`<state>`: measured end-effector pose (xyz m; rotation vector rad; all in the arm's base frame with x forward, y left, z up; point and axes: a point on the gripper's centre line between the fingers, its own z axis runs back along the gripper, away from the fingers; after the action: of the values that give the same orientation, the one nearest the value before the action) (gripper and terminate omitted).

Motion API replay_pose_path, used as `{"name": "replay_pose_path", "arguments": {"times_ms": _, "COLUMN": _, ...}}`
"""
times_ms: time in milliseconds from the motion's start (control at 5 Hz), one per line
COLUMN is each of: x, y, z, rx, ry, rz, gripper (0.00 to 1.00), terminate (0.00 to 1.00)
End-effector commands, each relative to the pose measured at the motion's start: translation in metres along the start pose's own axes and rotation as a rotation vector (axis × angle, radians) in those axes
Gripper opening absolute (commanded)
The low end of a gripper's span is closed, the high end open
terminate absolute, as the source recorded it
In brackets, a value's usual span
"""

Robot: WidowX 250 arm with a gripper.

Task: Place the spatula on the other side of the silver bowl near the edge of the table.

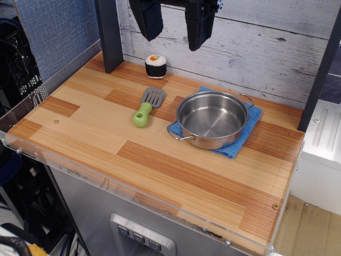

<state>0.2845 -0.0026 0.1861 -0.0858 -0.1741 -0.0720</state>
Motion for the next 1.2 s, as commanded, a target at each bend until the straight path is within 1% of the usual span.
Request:
{"name": "replay_pose_path", "arguments": {"times_ms": 0, "x": 0.0, "y": 0.0, "z": 0.0, "rx": 0.0, "ry": 0.0, "rz": 0.0, "gripper": 1.0, "terminate": 0.0}}
{"name": "replay_pose_path", "arguments": {"times_ms": 200, "x": 0.01, "y": 0.033, "z": -0.016, "rx": 0.044, "ry": 0.031, "rz": 0.066, "gripper": 1.0, "terminate": 0.0}}
{"name": "replay_pose_path", "arguments": {"times_ms": 600, "x": 0.019, "y": 0.102, "z": -0.055, "rx": 0.078, "ry": 0.103, "rz": 0.195, "gripper": 1.0, "terminate": 0.0}}
{"name": "replay_pose_path", "arguments": {"times_ms": 800, "x": 0.015, "y": 0.122, "z": -0.091, "rx": 0.116, "ry": 0.143, "rz": 0.224, "gripper": 1.0, "terminate": 0.0}}
{"name": "replay_pose_path", "arguments": {"times_ms": 1000, "x": 0.01, "y": 0.127, "z": -0.122, "rx": 0.175, "ry": 0.185, "rz": 0.214, "gripper": 1.0, "terminate": 0.0}}
